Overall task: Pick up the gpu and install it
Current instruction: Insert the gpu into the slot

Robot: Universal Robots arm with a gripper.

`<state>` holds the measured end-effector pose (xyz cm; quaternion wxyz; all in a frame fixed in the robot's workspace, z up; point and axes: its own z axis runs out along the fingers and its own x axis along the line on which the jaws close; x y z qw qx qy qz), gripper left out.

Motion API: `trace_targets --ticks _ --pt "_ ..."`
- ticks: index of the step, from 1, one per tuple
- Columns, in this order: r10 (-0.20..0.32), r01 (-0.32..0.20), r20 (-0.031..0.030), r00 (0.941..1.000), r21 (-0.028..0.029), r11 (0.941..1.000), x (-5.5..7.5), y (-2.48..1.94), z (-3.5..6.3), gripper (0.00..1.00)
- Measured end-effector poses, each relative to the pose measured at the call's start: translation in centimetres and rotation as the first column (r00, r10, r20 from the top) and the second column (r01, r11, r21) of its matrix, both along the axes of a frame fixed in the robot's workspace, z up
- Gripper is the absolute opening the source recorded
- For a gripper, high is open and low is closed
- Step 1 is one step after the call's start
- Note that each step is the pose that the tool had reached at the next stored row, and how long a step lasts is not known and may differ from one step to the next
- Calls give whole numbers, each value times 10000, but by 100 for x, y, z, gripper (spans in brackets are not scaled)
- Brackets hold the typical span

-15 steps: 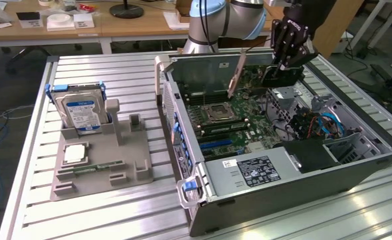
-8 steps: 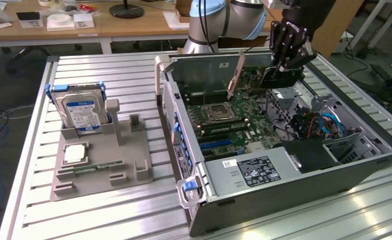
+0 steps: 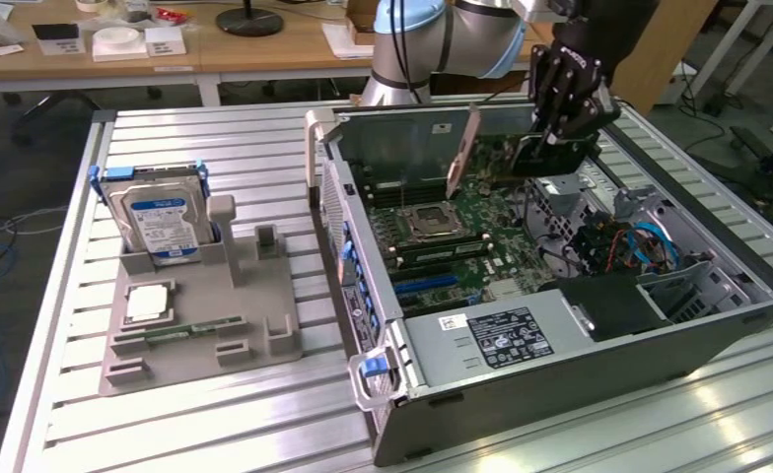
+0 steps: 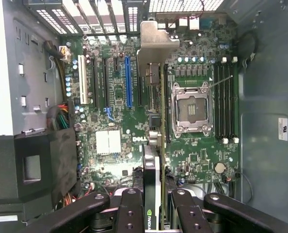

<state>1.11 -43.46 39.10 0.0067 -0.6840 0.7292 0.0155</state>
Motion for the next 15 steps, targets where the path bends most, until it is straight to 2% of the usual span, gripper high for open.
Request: trace_targets --ticks 15 --pt "23 -23 2 10000 3 10000 -17 -11 -28 27"
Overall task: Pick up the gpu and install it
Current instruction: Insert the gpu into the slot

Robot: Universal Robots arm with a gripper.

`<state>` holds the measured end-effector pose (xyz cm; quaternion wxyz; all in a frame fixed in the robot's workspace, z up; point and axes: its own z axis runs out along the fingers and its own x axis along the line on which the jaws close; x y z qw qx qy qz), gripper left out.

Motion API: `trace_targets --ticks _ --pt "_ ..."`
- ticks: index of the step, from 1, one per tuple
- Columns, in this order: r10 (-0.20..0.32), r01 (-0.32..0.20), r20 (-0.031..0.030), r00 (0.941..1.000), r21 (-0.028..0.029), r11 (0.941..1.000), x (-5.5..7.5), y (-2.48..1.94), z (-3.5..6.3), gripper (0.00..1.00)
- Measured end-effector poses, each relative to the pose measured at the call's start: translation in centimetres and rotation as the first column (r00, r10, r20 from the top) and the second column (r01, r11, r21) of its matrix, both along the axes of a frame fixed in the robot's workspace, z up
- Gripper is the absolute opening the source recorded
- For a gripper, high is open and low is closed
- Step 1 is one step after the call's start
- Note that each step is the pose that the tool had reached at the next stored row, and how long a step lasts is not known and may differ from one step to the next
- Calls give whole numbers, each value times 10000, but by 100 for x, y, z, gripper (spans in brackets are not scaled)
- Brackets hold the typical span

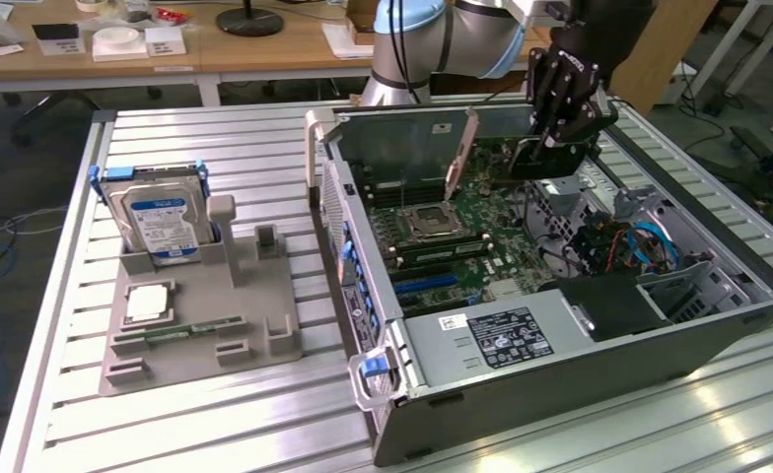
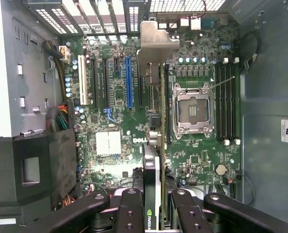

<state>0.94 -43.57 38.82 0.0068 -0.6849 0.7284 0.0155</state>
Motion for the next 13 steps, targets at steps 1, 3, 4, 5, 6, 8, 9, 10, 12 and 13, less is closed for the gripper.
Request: trace_targets --ticks 1,3,4,5,6,8,9,10,12,13 --pt "-1 1 0 10000 2 10000 -1 -4 -1 27" --pt "-1 1 0 10000 1 10000 -1 -6 0 27" --pt "0 0 0 10000 0 10000 -1 -6 -2 27" --pt "0 0 0 10000 0 10000 -1 -7 -7 27" --pt "1 -1 0 10000 0 10000 -1 -7 -13 27" --pt "2 -2 0 10000 -1 10000 -1 -6 -18 27" --pt "1 -1 -1 10000 0 10000 -2 -6 -18 27" --pt "1 -1 0 10000 -1 10000 -2 -7 -18 27" --pt "1 -1 -1 10000 0 10000 -2 -7 -19 27" --pt "1 -1 0 10000 0 10000 -2 -7 -19 27"
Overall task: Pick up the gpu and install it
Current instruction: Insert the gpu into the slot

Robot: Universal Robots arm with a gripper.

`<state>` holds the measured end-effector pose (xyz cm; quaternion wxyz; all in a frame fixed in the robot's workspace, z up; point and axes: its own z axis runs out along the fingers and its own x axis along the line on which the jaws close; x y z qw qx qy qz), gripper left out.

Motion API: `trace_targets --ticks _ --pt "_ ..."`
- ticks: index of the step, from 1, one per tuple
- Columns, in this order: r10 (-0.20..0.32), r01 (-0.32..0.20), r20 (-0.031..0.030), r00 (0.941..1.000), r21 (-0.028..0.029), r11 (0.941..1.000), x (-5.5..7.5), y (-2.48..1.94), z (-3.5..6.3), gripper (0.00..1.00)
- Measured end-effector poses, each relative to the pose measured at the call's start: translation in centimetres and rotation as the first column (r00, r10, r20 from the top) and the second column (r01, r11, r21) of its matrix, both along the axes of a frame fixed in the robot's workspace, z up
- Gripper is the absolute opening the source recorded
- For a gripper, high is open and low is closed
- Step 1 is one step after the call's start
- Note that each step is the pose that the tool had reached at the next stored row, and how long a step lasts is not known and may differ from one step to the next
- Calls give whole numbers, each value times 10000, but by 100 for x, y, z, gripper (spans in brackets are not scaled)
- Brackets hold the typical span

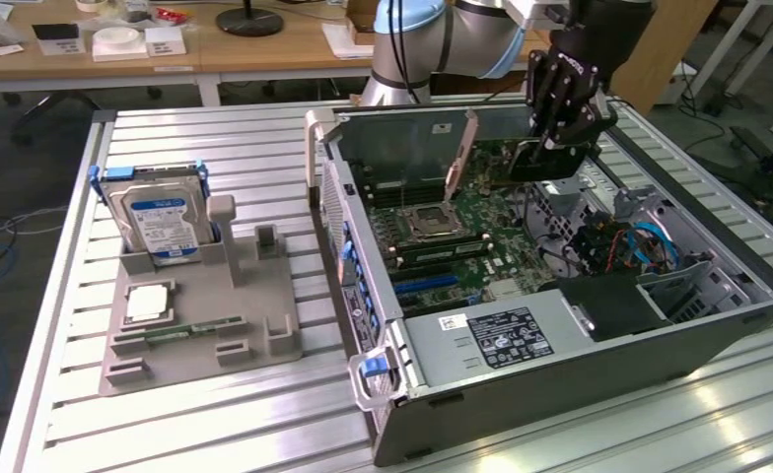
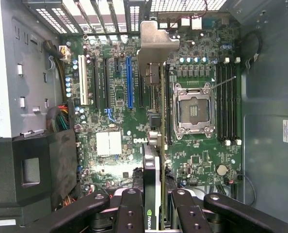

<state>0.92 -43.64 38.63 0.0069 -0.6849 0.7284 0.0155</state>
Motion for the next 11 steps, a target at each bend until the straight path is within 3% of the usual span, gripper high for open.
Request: trace_targets --ticks 11 --pt "0 0 -1 10000 -1 10000 -2 -5 -21 27"
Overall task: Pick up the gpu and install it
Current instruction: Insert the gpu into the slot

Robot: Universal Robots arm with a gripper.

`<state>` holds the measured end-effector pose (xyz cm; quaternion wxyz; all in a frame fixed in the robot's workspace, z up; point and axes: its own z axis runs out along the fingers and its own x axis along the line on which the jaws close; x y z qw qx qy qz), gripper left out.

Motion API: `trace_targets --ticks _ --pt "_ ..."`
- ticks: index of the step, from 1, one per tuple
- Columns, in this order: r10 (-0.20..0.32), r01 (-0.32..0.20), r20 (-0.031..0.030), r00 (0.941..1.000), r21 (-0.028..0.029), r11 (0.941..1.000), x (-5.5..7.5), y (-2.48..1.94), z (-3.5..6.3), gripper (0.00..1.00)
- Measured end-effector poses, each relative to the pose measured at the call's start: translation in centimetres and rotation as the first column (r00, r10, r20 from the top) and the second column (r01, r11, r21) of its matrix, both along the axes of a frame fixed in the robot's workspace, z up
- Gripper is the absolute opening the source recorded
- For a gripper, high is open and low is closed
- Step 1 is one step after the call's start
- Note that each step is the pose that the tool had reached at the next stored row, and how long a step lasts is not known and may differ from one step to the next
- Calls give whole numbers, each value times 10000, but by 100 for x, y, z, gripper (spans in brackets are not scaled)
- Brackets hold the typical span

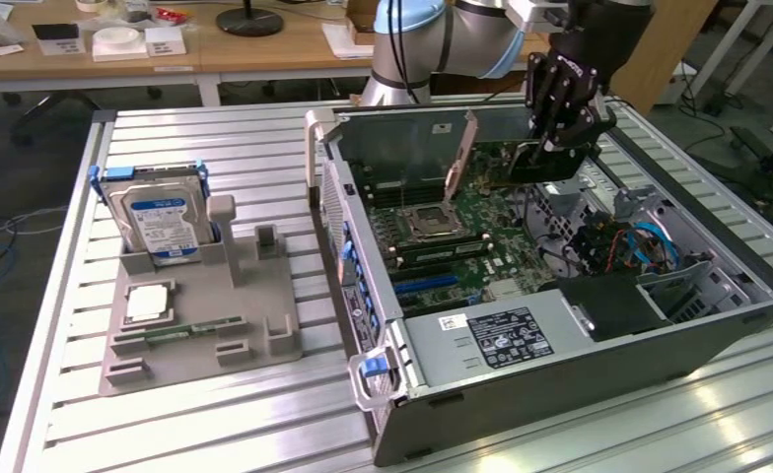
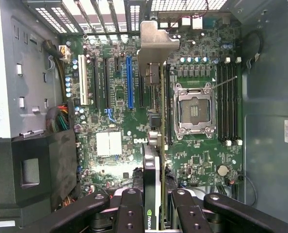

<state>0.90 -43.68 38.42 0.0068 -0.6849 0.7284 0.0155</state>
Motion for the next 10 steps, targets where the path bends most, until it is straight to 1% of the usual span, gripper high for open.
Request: trace_targets --ticks 10 --pt "0 0 1 10000 1 10000 -37 -6 -18 27"
